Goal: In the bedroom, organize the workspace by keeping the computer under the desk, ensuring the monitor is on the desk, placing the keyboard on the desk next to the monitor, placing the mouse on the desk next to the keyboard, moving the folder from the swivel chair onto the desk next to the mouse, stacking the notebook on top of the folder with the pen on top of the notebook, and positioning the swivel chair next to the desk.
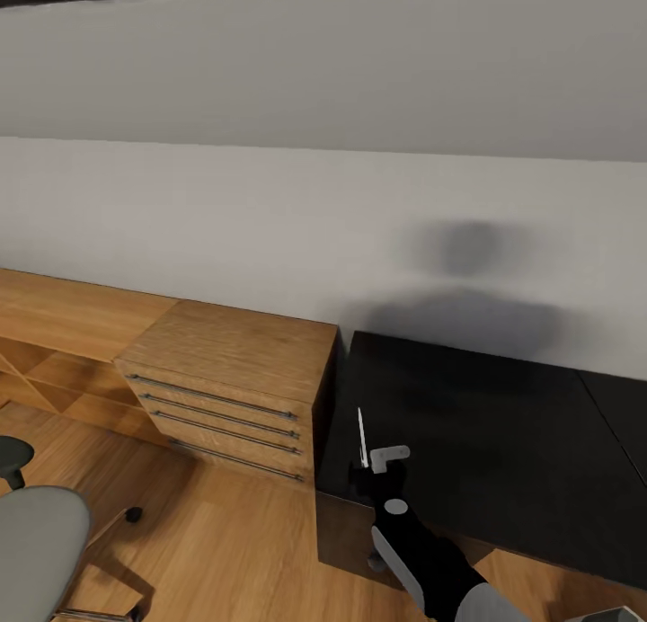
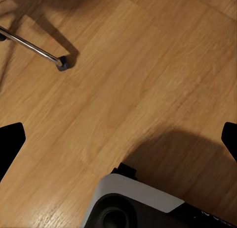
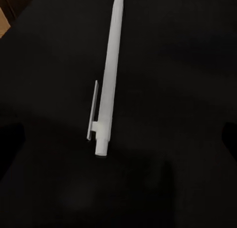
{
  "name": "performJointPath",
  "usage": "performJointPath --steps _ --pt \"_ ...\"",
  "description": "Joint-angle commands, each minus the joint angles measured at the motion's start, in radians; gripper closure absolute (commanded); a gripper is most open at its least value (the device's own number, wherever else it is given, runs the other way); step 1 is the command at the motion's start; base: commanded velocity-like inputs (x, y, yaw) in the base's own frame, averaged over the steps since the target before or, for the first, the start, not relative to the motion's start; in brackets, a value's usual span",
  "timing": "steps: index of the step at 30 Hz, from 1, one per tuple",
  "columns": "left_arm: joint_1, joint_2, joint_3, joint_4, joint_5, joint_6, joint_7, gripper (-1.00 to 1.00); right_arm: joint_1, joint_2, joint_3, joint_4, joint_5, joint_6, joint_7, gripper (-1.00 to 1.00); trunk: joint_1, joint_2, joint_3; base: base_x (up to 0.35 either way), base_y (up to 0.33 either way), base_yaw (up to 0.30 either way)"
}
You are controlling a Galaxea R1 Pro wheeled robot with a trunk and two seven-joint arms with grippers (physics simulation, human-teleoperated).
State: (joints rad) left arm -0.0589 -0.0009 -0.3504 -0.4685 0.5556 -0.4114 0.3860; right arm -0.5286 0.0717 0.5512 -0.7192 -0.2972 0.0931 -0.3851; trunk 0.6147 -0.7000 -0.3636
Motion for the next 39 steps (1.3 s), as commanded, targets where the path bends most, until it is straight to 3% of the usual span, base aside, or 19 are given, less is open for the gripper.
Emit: performJointPath --steps 1,9,21,23,24,29,32,34,39 --pt "-0.001 0.001 -0.008 0.0 0.006 -0.004 0.008 -1.0 -0.006 -0.001 0.005 0.01 -0.006 0.002 -0.002 -1.0 0.0 -0.001 -0.001 0.0 0.0 0.0" --pt "-0.001 0.001 -0.009 0.0 0.006 -0.004 0.009 -1.0 -0.051 0.008 0.005 0.114 -0.012 -0.033 0.043 -1.0 0.0 -0.001 -0.001 0.0 0.0 0.0" --pt "-0.001 0.001 -0.009 -0.001 0.006 -0.004 0.009 -1.0 -0.064 0.025 0.004 0.149 -0.013 -0.037 0.055 -1.0 0.0 -0.001 -0.001 0.0 0.0 0.0" --pt "-0.001 0.001 -0.009 0.0 0.006 -0.004 0.009 -1.0 -0.068 0.033 0.004 0.17 -0.013 -0.037 0.055 -1.0 0.0 -0.001 -0.001 0.0 0.0 0.0" --pt "-0.001 0.001 -0.009 -0.001 0.006 -0.004 0.008 -1.0 -0.099 0.05 0.004 0.232 -0.013 -0.039 0.056 -1.0 0.0 -0.001 -0.001 0.204 0.055 0.0" --pt "-0.001 0.001 -0.008 0.0 0.006 -0.004 0.009 -1.0 -0.112 0.052 0.004 0.257 -0.013 -0.039 0.072 -1.0 0.0 -0.001 -0.001 0.121 0.025 0.0" --pt "-0.001 0.001 -0.007 0.0 0.006 -0.004 0.009 -1.0 -0.125 0.049 -0.006 0.263 -0.016 -0.039 0.082 -1.0 0.0 -0.001 -0.001 0.021 0.004 0.0" --pt "-0.001 0.001 -0.007 0.0 0.006 -0.004 0.01 -1.0 -0.134 0.048 -0.054 0.272 -0.02 -0.039 0.086 -1.0 0.0 -0.001 -0.001 0.007 0.002 0.0" --pt "-0.001 0.0 -0.007 0.0 0.006 -0.004 0.01 -1.0 -0.158 0.048 -0.087 0.324 -0.022 -0.036 0.128 -1.0 0.0 -0.001 -0.001 0.002 0.0 0.0"
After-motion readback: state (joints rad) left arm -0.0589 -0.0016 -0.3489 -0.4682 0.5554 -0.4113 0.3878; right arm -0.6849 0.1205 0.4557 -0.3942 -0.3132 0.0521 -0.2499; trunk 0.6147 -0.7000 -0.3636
